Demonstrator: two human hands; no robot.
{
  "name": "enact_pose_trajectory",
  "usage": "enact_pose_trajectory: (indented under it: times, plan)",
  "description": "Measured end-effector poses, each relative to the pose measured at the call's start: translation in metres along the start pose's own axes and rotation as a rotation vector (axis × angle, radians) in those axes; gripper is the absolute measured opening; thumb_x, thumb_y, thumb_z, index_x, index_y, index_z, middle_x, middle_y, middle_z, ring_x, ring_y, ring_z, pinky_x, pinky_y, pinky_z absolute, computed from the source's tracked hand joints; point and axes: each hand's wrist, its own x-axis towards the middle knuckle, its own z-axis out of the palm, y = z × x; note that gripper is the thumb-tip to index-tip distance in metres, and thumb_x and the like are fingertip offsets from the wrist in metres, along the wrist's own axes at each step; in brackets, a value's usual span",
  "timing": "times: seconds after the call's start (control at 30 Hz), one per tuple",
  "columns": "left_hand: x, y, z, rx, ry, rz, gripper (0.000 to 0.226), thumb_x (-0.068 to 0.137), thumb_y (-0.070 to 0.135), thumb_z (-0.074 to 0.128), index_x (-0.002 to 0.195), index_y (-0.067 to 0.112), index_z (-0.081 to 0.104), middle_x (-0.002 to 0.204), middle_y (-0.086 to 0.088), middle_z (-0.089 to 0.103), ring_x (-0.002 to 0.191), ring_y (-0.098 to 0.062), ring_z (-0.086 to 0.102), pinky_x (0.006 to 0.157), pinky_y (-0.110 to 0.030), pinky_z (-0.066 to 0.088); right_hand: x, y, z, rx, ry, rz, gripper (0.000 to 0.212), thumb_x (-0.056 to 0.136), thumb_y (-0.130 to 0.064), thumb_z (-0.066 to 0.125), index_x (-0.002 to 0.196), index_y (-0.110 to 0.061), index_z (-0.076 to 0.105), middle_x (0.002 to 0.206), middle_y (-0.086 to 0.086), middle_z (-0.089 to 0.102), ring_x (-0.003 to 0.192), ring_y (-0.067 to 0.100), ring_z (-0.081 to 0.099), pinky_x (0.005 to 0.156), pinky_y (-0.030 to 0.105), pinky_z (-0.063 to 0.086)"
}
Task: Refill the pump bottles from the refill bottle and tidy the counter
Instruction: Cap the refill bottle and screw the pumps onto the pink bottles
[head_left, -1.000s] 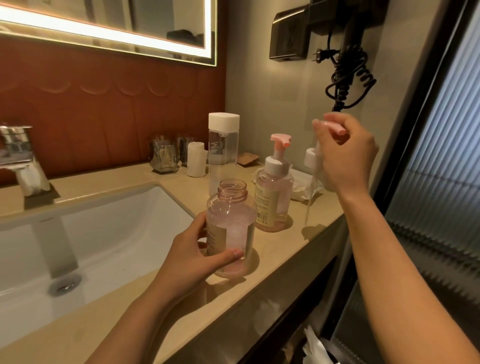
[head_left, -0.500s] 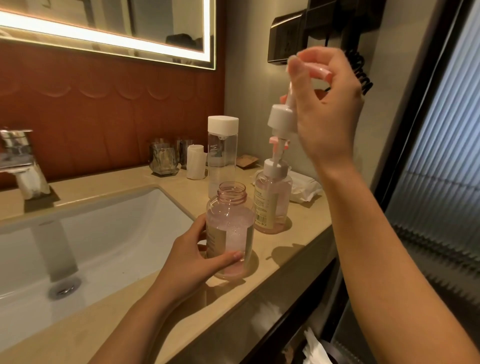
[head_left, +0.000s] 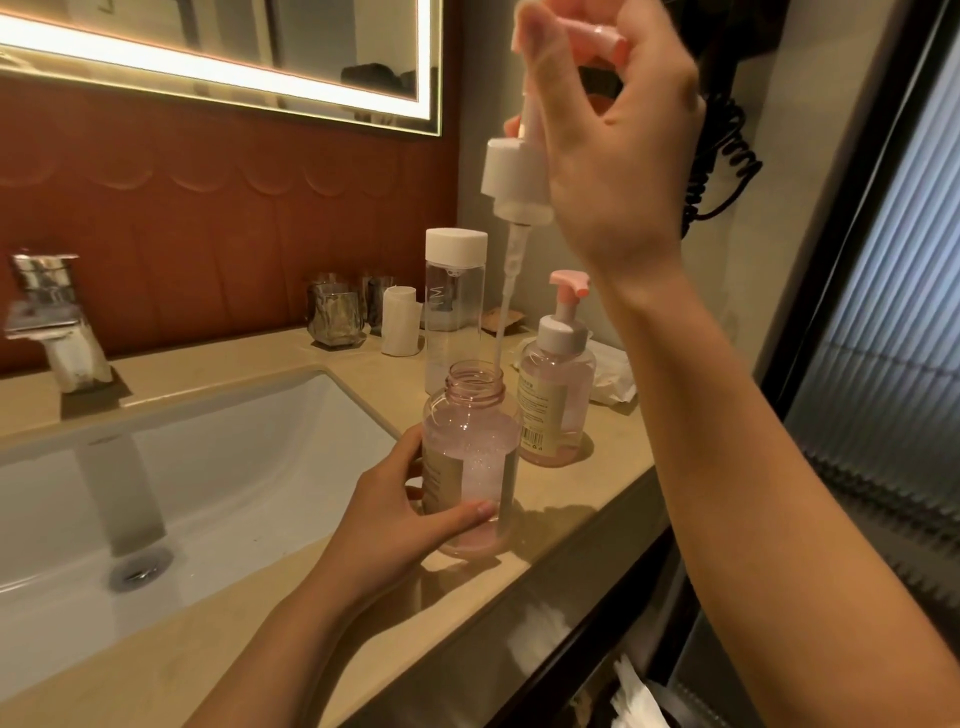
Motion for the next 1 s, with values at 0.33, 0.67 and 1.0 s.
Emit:
enact_pose_trajectory:
  times: [0.33, 0.67, 1.0]
  plan:
    - [0.0, 0.002, 0.001, 0.007, 0.007, -0.023, 0.068, 0.053, 0.064, 0.075, 0.11, 0.06, 0.038, 0.103, 0.041, 0.05, 0.098, 0.015, 0.052, 0.067, -0.004, 0.044, 0.003, 0.009, 0.013, 0.052, -0.02, 0.01, 0.03, 0.088, -0.021, 0.058, 0.102, 0.006, 0.056, 0.092, 0.014, 0.064, 0.073, 0.014, 0.065, 0.059, 0.021, 0.054]
    - [0.001, 0.004, 0.002, 0.014, -0.004, -0.032, 0.066, 0.052, 0.059, 0.072, 0.109, 0.059, 0.038, 0.104, 0.039, 0.049, 0.097, 0.011, 0.053, 0.066, -0.003, 0.044, -0.053, 0.027, 0.013, 0.009, -0.167, 0.215, 0.025, 0.09, -0.027, 0.06, 0.105, -0.008, 0.06, 0.098, 0.001, 0.064, 0.085, 0.011, 0.064, 0.065, 0.024, 0.057]
    - [0.0, 0.003, 0.0, 0.01, -0.004, -0.033, 0.065, 0.052, 0.06, 0.072, 0.109, 0.06, 0.04, 0.101, 0.039, 0.052, 0.095, 0.021, 0.05, 0.066, -0.002, 0.043, -0.088, 0.033, 0.007, 0.049, -0.237, 0.296, 0.029, 0.086, -0.04, 0.058, 0.106, -0.02, 0.058, 0.103, -0.002, 0.064, 0.091, 0.015, 0.065, 0.072, 0.036, 0.059]
